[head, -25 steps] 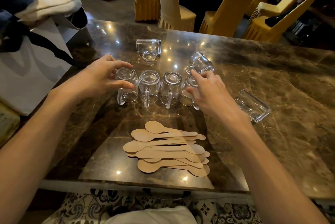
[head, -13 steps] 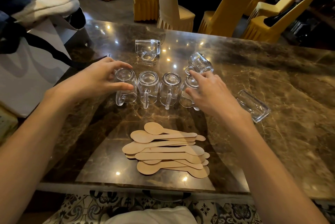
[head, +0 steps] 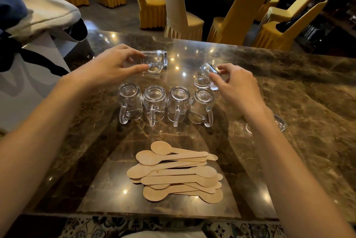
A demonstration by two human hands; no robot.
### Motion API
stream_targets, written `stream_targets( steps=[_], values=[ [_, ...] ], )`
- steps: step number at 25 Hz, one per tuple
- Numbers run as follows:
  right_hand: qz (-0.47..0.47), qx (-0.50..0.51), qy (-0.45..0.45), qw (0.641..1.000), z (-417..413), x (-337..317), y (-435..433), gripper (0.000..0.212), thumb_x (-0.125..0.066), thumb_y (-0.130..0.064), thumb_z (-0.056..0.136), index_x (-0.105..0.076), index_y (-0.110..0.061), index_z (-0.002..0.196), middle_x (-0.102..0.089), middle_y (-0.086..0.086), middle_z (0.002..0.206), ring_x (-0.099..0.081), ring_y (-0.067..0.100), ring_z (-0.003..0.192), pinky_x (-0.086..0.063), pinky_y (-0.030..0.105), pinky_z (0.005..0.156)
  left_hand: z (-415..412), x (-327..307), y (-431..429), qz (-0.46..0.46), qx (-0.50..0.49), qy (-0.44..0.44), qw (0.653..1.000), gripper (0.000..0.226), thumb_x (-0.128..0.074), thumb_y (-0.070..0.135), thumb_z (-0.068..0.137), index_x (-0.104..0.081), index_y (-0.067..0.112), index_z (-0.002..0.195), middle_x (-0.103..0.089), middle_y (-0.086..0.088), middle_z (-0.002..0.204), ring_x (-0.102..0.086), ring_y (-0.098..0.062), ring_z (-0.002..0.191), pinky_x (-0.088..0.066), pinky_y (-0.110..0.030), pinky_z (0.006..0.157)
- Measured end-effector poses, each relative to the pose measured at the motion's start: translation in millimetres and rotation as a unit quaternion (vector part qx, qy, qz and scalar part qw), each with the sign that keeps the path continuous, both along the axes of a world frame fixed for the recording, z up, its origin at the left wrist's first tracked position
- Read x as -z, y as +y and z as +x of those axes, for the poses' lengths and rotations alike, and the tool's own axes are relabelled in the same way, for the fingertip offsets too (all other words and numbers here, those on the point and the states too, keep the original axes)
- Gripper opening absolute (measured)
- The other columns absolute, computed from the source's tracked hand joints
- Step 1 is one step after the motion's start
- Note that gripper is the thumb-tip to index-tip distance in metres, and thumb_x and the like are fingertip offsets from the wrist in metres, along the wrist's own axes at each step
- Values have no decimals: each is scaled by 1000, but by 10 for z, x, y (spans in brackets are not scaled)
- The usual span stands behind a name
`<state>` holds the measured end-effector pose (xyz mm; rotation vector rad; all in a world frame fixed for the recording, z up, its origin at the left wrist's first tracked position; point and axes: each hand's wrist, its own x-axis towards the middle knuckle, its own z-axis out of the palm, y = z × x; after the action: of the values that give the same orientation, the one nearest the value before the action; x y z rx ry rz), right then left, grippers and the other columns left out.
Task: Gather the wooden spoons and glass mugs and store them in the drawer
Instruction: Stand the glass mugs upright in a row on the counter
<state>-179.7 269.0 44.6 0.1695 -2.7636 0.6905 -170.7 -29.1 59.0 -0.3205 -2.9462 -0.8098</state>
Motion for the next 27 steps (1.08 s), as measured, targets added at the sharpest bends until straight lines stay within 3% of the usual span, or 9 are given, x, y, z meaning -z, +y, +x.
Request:
stream_targets(
  steps=[3, 7, 10, 12, 16, 18, 21, 24, 27],
  values=[
    [-9, 10, -24, 1000, -155, 129, 7, 48, -58, -47, 88, -56, -16, 125, -64, 5, 119, -60, 21, 102, -44, 31, 78, -297, -17, 93, -74, 19, 7, 997, 62, -52, 58, 79, -50, 22, 131, -47, -5, 132, -51, -14, 105, -42, -28, 84],
    [-29, 28, -80, 996, -391, 317, -23, 66, -64, -42, 85, -40, -10, 138, -51, 12, 134, -49, 26, 122, -42, 40, 101, -747, 2, 269, -208, 30, 14, 978, 59, -58, 51, 83, -47, 22, 134, -46, -9, 136, -53, -27, 113, -45, -39, 88],
    [-62, 53, -104, 991, -501, 451, -53, 75, -65, -41, 84, -31, -11, 143, -42, 13, 141, -41, 28, 129, -36, 43, 107, -1029, 49, 404, -296, 33, 17, 955, 60, -60, 49, 84, -44, 23, 135, -47, -8, 135, -53, -29, 114, -47, -41, 83],
    [-91, 57, -119, 987, -567, 520, -34, 78, -66, -41, 84, -28, -10, 144, -41, 14, 141, -41, 28, 128, -35, 41, 107, -1201, 86, 493, -334, 39, 18, 942, 61, -62, 47, 84, -43, 20, 136, -50, -9, 130, -54, -29, 112, -46, -38, 76],
    [-131, 50, -112, 984, -732, 553, -23, 83, -69, -44, 80, -28, -9, 143, -46, 12, 138, -44, 27, 126, -36, 38, 103, -1560, 71, 616, -380, 60, 1, 923, 57, -66, 46, 80, -52, 15, 126, -57, -10, 117, -58, -28, 102, -50, -39, 77],
    [-152, 49, -99, 982, -815, 552, -8, 86, -71, -44, 78, -28, -9, 143, -48, 12, 138, -45, 27, 126, -37, 37, 101, -1717, 31, 662, -416, 65, -14, 907, 52, -68, 49, 77, -59, 15, 115, -60, -7, 104, -59, -27, 91, -47, -34, 66],
    [-173, 64, -89, 979, -869, 621, 73, 86, -75, -44, 74, -33, -8, 140, -49, 11, 137, -46, 26, 125, -37, 34, 100, -1885, 65, 784, -434, 70, -62, 896, 49, -71, 50, 74, -61, 15, 107, -52, 2, 80, -53, -20, 76, -37, -29, 55],
    [-185, 67, -84, 977, -844, 727, 93, 82, -80, -38, 70, -40, -8, 135, -53, 9, 132, -50, 23, 119, -38, 28, 95, -1988, 187, 839, -464, 59, -86, 880, 49, -74, 45, 73, -62, 15, 109, -48, 1, 76, -51, -19, 73, -41, -31, 58],
    [-212, 71, -74, 972, -825, 770, 91, 74, -82, -36, 68, -47, -10, 128, -59, 7, 125, -55, 20, 114, -41, 27, 92, -2051, 206, 860, -478, 50, -94, 872, 43, -77, 44, 70, -63, 17, 101, -42, 4, 63, -44, -14, 56, -34, -26, 46]
  ],
)
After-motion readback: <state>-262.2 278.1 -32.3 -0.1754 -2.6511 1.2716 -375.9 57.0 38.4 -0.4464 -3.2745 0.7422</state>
